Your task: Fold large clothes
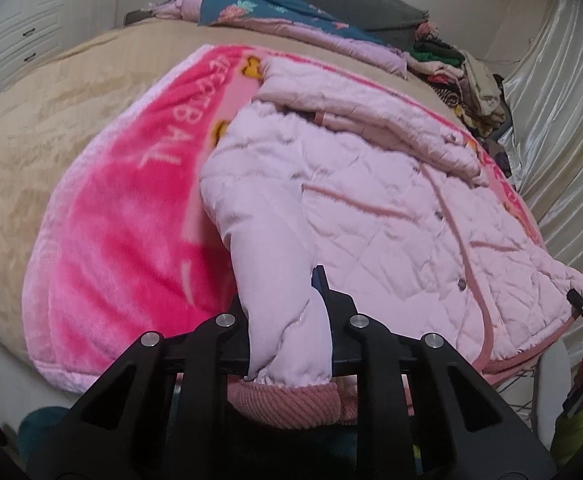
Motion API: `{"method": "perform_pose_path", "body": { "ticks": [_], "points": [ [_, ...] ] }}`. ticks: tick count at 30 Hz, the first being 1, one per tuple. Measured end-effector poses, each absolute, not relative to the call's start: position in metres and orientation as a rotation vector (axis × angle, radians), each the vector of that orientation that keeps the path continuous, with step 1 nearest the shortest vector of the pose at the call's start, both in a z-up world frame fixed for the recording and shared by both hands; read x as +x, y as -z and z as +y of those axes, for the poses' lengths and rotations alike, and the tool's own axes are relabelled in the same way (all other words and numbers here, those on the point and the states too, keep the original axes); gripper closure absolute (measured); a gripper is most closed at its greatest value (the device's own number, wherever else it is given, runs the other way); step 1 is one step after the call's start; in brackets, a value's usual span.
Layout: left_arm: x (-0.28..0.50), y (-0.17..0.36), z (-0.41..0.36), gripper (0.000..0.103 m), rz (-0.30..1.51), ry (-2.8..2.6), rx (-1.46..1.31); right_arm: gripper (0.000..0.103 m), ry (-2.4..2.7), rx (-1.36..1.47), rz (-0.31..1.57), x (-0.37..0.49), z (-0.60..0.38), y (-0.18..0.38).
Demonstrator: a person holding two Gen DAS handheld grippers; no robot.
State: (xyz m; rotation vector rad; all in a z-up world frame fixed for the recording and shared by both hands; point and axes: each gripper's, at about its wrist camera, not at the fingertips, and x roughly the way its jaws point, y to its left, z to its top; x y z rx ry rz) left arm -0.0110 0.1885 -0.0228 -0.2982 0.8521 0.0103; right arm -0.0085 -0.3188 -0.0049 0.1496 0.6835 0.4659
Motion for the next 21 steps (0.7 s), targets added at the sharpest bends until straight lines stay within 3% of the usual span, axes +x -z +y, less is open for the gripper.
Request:
{"method": "perform_pose_path", "body": {
  "ticks": [21],
  "points": [
    [0.031, -0.039, 0.19, 0.091, 0.728, -0.009, -0.301, 0.085, -0.457, 0.25, 0.59, 0.052, -0.325, -0.055]
  ]
}}
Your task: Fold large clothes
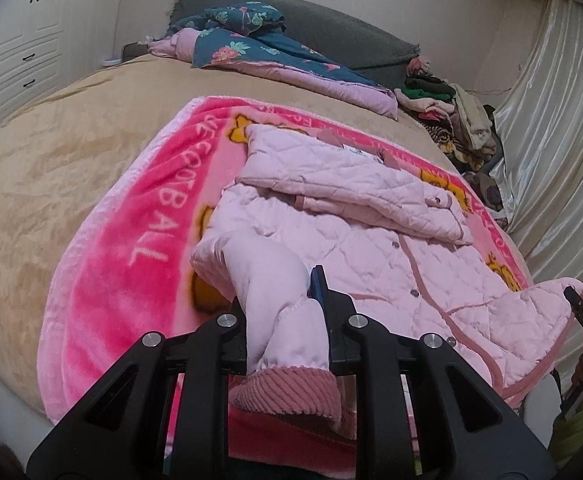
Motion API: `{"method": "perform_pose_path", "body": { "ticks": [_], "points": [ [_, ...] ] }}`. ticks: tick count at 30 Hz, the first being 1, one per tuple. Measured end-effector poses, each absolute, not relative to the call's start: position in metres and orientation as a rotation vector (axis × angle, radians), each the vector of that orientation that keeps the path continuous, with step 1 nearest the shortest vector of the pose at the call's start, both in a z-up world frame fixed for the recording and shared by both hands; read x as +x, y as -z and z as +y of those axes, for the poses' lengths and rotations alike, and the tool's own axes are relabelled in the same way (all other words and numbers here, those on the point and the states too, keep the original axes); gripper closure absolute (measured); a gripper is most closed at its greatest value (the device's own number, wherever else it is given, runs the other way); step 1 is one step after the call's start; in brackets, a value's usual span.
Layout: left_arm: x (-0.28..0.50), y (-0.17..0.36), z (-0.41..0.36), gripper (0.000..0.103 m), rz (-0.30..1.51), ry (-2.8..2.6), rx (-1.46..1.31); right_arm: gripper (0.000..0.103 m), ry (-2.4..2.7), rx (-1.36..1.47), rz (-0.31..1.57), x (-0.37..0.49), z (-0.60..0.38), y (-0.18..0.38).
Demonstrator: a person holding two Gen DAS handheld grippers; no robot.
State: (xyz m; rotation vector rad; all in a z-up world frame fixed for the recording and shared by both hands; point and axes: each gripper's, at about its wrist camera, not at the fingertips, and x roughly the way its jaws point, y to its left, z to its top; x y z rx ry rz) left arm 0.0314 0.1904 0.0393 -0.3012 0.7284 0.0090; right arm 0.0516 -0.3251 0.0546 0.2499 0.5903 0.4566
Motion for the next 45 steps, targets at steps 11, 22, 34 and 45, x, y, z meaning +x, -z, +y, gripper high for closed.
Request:
{"method": "perform_pose_path", "body": {
  "ticks": [11, 22, 34, 45],
  "points": [
    [0.052, -0.073, 0.199, 0.091, 0.668, -0.013, -0.312, 0.086, -0.456, 0.22, 0.508, 0.078, -0.318, -0.098],
    [0.079, -0.105, 0.197, 0.091, 0.633, -0.033, -0.286, 0.086, -0.439, 0.225, 0.454, 0.109, -0.319, -0.128],
    [0.111, -0.119, 0.196, 0.09, 0.613, -0.076, -0.236, 0.086, -0.416, 0.241, 0.443, 0.152, -0.318, -0.139],
    [0.142, -0.113, 0.201, 0.09, 0.609, -0.104, -0.207, 0.086, -0.382, 0.242, 0.442, 0.188, -0.313, -0.133]
  ]
}}
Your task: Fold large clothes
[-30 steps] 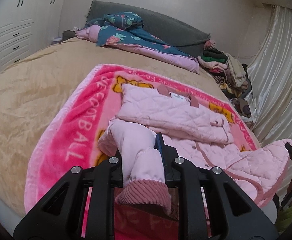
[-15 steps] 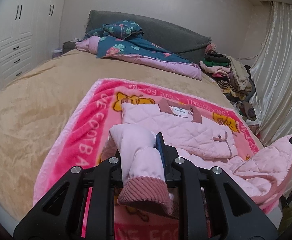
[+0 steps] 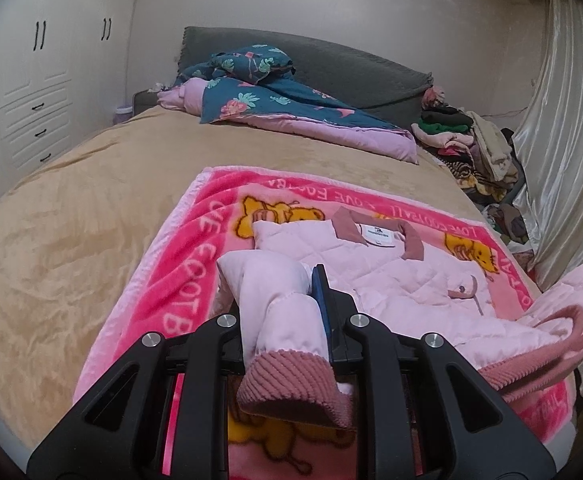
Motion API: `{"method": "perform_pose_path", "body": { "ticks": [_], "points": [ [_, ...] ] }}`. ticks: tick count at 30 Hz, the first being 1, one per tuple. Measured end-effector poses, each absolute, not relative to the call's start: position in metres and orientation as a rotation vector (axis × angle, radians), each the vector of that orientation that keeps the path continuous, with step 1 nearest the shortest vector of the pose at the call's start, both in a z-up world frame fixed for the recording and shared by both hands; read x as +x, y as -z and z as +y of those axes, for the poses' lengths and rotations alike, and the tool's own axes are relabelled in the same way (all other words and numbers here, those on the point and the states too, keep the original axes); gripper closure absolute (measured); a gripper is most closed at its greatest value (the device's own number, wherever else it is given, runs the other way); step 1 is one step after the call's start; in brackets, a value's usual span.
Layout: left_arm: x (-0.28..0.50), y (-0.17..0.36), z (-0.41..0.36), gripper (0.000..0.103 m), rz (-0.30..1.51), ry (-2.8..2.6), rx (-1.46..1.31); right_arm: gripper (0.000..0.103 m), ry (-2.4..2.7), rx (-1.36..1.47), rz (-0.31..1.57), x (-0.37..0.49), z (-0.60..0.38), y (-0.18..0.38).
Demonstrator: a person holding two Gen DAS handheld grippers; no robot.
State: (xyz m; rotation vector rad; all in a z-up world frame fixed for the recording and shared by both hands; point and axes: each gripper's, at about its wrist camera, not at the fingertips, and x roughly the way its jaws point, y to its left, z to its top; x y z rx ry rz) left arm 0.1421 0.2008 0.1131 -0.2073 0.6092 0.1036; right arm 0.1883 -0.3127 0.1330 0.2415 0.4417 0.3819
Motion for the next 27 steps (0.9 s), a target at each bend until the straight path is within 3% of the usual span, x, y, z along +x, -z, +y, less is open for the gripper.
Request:
{"method": "perform_pose_path", "body": {
  "ticks": [27],
  "points": [
    [0.228, -0.082, 0.225, 0.083, 0.592, -0.179, -0.283, 0.086, -0.288, 0.21, 0.555, 0.315, -0.292, -0.093]
  ]
}}
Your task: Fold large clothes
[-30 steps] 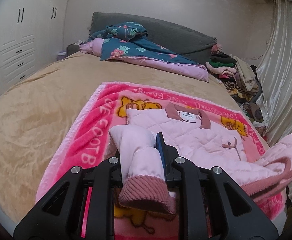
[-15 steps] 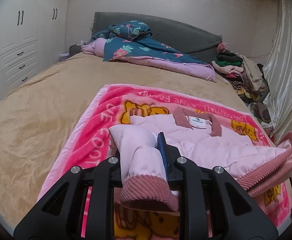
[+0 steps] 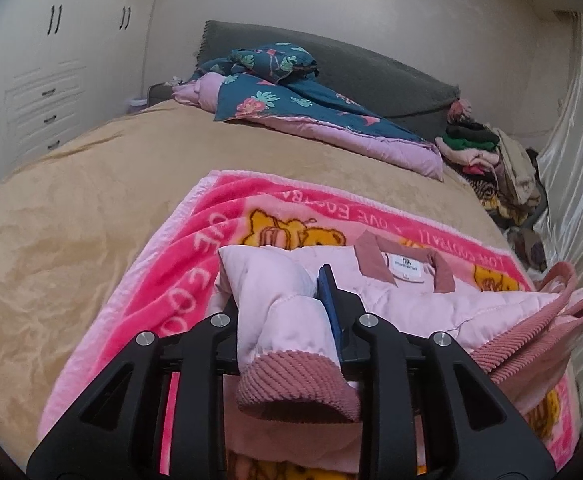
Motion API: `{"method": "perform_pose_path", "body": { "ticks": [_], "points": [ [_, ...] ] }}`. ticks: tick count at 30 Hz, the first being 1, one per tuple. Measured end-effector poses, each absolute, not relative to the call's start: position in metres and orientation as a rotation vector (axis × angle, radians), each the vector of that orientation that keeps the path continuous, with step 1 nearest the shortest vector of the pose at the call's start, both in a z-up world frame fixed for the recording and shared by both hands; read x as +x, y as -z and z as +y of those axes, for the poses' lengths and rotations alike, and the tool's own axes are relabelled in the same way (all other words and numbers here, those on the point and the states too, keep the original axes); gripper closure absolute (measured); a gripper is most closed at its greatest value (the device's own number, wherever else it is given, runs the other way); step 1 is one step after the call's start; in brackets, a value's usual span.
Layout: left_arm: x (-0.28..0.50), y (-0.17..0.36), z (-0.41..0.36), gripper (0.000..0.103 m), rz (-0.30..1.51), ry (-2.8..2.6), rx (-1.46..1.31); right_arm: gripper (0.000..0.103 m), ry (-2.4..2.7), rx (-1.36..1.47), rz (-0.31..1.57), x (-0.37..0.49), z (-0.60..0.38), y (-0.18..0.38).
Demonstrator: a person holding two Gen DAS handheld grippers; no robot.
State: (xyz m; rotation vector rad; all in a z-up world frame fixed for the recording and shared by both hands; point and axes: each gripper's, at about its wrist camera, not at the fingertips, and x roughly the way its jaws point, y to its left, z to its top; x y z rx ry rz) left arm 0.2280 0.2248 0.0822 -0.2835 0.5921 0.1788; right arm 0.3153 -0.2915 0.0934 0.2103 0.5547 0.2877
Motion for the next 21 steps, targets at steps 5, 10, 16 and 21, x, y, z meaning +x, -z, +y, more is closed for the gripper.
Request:
{"method": "perform_pose_path", "body": {
  "ticks": [5, 10, 16, 21],
  "points": [
    [0.236, -0.076, 0.223, 0.081, 0.583, -0.203, -0.301, 0.086, -0.269, 0.206, 0.571, 0.33, -0.285, -0.081],
    [0.238, -0.074, 0.218, 0.069, 0.548, -0.209, -0.34, 0.086, -0.264, 0.245, 0.613, 0.345, -0.289, -0.064],
    [0.231, -0.083, 0.212, 0.048, 0.473, -0.174, -0.369, 0.085, -0.254, 0.264, 0.641, 0.354, -0.29, -0.053],
    [0.223, -0.084, 0.215, 0.032, 0.424, -0.135, -0.375, 0.085, -0.245, 0.25, 0.656, 0.362, -0.284, -0.05]
  ]
}}
